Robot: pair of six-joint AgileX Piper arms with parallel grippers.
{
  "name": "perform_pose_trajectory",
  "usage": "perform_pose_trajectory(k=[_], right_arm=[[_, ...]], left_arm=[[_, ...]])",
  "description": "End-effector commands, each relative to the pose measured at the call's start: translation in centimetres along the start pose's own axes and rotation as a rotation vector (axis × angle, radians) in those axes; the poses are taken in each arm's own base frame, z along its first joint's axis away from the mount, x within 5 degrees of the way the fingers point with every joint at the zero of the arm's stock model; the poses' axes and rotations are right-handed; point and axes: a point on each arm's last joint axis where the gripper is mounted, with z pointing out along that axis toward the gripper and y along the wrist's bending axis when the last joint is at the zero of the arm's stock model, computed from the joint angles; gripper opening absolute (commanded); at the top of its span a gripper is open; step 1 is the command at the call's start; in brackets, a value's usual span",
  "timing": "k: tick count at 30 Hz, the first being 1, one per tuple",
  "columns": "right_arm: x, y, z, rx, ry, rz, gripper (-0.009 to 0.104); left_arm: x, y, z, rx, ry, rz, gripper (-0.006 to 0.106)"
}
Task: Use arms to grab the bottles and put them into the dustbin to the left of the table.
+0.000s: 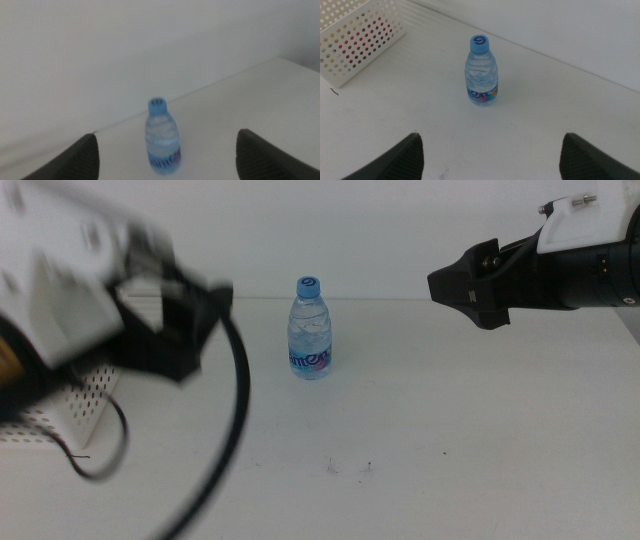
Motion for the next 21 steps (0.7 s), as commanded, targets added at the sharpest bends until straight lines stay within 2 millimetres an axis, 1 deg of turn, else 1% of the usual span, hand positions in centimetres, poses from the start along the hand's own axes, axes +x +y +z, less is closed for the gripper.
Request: perform_pose_trajectory(k=[1,2,4,5,7,11,18,20,21], right_arm=[[-0.3,-0.2,-0.2,0.006,-0.019,-0.008,0.093],[-0.3,-0.2,-0.2,0.006,-0.019,-0.008,0.093],[-0.3,-0.2,-0.2,0.006,-0.019,-0.008,0.093],[-0.3,-0.2,-0.2,0.006,-0.019,-0.008,0.093],[-0.3,-0.2,-0.2,0.007,-0.019,-0.01,0.093],[-0.3,-0.2,-0.2,0.007,-0.019,-0.01,0.093],[-0.3,-0.2,-0.2,0.007,-0.019,-0.01,0.093],[-0.3,-0.2,-0.2,0.007,-0.019,-0.01,0.093],[-0.3,-0.2,-0.2,0.007,-0.019,-0.01,0.093]], left_arm=[[2.5,-0.2,0.6,-0.008,-0.056,-0.072,0.094],[4.1,-0.3,0.7,-0.01,-0.052,-0.091,0.094],[6.1,-0.4,0.8,-0.016,-0.061,-0.109,0.094],[7.0,-0.4,0.8,-0.02,-0.059,-0.119,0.094],[8.2,-0.5,0.7,-0.022,-0.052,-0.119,0.094],[9.0,-0.6,0.4,-0.027,-0.068,-0.121,0.094],[9.1,-0.6,0.4,-0.026,-0.064,-0.111,0.094],[9.8,-0.6,0.4,-0.028,0.007,-0.147,0.094],[10.0,-0.6,0.6,-0.026,0.012,-0.133,0.094]])
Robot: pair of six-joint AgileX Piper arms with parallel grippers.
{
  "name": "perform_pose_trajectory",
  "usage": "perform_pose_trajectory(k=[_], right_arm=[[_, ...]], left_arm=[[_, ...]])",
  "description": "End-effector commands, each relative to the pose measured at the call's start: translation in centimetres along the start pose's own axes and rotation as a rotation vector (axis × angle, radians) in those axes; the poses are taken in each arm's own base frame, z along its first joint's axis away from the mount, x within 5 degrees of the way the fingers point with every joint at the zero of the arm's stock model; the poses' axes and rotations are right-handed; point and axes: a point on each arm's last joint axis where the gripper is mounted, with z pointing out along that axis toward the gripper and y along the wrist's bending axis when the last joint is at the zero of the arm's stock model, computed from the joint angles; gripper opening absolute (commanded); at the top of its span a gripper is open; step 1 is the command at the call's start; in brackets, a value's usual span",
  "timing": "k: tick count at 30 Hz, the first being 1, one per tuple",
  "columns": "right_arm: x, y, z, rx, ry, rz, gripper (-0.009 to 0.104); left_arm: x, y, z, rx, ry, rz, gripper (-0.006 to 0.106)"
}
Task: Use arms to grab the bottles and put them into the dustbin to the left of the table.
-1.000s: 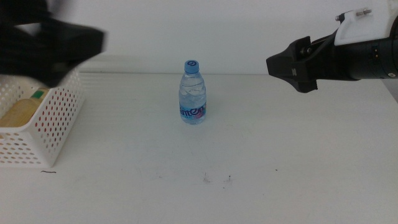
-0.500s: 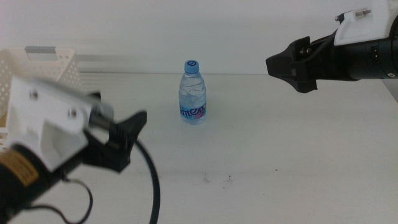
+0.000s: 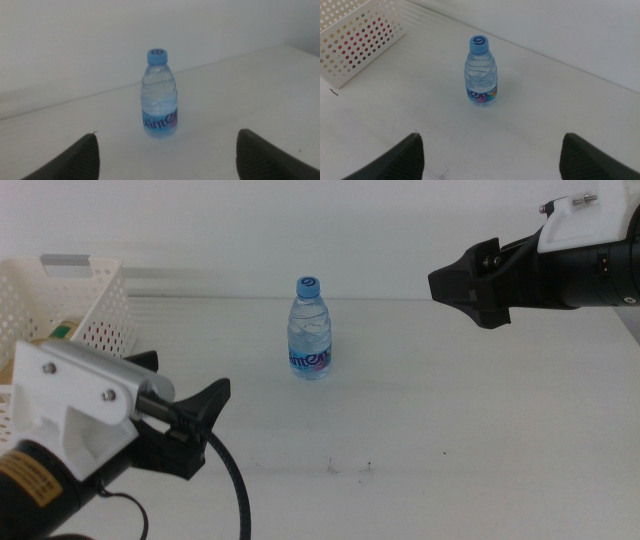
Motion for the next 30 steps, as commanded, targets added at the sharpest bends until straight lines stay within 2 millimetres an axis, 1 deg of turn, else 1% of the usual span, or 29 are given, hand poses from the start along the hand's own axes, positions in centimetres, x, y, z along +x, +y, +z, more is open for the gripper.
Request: perform_pose_trajectory(k=[1,5,10,14,24,27,30], right_arm=[[-0.3,-0.2,-0.2,0.007,-0.019,-0.01,0.093],[-0.3,-0.2,-0.2,0.007,-0.019,-0.01,0.093],[-0.3,-0.2,-0.2,0.007,-0.019,-0.01,0.093],[-0.3,-0.2,-0.2,0.007,-0.019,-0.01,0.093],[-0.3,-0.2,-0.2,0.007,-0.019,-0.01,0.093],[-0.3,-0.2,-0.2,0.007,-0.019,-0.01,0.093],[-0.3,-0.2,-0.2,0.007,-0.019,-0.01,0.093]], left_arm=[[0.7,0.0,0.1,0.003,0.015,0.002,0.094],[2.3,0.1,0.3,-0.008,-0.052,-0.013,0.094],[4.5,0.3,0.8,-0.016,-0.048,-0.014,0.094],[5.2,0.3,1.6,-0.018,-0.048,0.021,0.094],[7.0,0.4,3.8,-0.027,-0.1,0.01,0.094],[7.7,0.4,4.5,-0.028,-0.122,0.0,0.094],[9.1,0.4,5.0,-0.027,-0.059,0.005,0.094]])
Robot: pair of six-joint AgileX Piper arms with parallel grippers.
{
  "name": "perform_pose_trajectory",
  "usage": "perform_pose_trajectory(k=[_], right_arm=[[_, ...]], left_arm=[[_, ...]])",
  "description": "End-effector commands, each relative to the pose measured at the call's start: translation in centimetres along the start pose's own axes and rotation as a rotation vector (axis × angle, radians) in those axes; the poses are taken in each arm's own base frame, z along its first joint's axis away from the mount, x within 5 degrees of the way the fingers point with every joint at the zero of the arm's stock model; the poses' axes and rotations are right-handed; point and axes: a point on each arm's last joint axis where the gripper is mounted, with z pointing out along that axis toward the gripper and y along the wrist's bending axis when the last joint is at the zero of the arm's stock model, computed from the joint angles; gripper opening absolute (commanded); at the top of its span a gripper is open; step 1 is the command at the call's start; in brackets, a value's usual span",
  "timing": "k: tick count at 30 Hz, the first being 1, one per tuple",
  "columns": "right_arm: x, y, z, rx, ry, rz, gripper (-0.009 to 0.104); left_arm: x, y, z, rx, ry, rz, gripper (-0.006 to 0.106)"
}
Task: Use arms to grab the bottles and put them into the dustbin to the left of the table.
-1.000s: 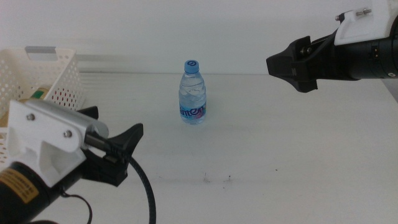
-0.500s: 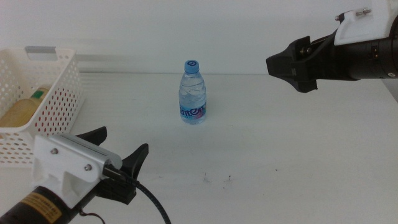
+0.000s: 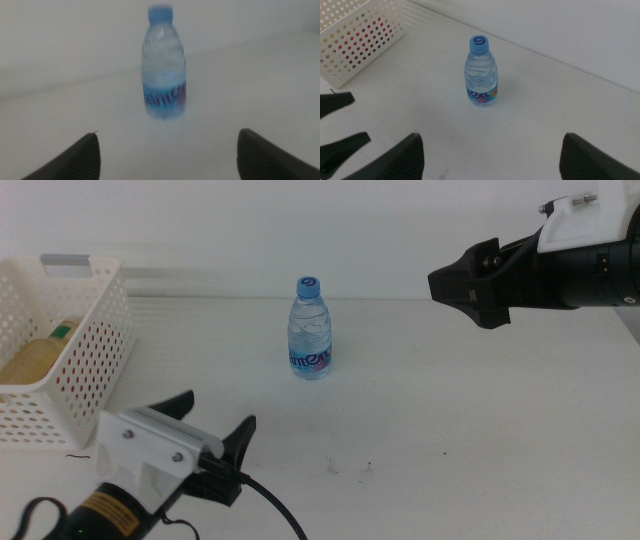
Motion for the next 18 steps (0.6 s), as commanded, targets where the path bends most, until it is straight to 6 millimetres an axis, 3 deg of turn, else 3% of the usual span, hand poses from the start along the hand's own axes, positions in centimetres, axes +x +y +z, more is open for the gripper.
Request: perform_pose_trajectory(k=[1,6,18], right_arm=[[-0.3,-0.2,-0.2,0.007,-0.019,-0.01,0.093],[-0.3,-0.2,-0.2,0.007,-0.019,-0.01,0.093],[-0.3,-0.2,-0.2,0.007,-0.019,-0.01,0.093]], left_arm=[[0.6,-0.1,0.3,0.01,0.009,-0.016,0.094],[0.8,-0.5,1.2,0.05,0.017,-0.015,0.094],[-0.7,-0.7,3.0,0.058,-0.06,-0.013,0.094]])
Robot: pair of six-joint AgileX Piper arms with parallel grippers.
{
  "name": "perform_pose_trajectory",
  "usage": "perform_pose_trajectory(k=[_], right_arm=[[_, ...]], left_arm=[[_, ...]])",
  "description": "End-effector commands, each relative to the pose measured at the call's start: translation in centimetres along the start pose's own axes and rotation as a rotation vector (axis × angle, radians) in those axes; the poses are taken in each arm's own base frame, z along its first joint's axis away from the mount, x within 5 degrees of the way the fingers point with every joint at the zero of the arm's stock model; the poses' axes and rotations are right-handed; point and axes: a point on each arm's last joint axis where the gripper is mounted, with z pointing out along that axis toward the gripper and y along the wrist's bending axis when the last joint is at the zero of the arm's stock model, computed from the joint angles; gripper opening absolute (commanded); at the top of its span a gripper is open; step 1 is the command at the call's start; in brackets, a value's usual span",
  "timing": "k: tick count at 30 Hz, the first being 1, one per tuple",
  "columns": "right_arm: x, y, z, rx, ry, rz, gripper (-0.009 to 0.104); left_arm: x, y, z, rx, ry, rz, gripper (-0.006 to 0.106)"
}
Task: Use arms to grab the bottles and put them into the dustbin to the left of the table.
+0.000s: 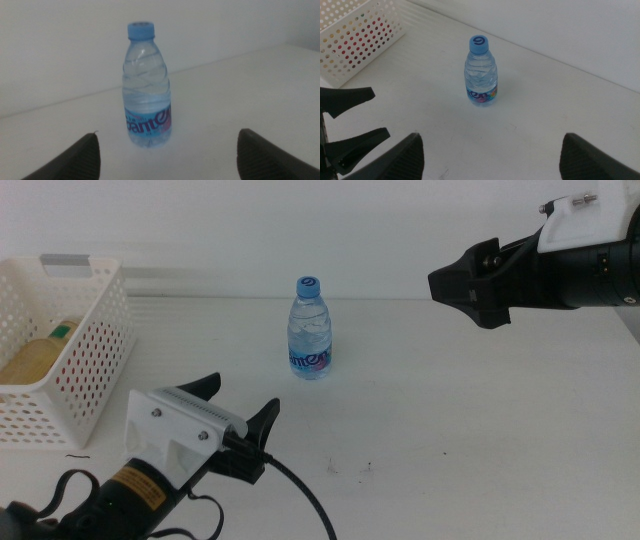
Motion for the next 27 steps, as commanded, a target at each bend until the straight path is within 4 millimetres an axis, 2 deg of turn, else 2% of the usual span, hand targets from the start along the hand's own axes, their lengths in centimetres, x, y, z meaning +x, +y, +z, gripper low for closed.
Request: perform_pose_trajectory(k=[1,8,21,27], right_arm=[[-0.3,-0.2,-0.2,0.007,-0.019,-0.01,0.093],[-0.3,-0.2,-0.2,0.007,-0.019,-0.01,0.093],[-0.3,-0.2,-0.2,0.007,-0.019,-0.01,0.093],[-0.3,-0.2,-0.2,0.007,-0.019,-0.01,0.093]], left_arm=[[-0.4,0.0,0.4,-0.003,-0.031,-0.011,0.094],[-1.1,0.1,1.9,-0.012,-0.07,-0.015,0.094],[-0.2,0.1,5.7,-0.013,-0.067,-0.025,0.094],[-0.7,0.3,7.5,-0.032,-0.101,-0.032,0.094]])
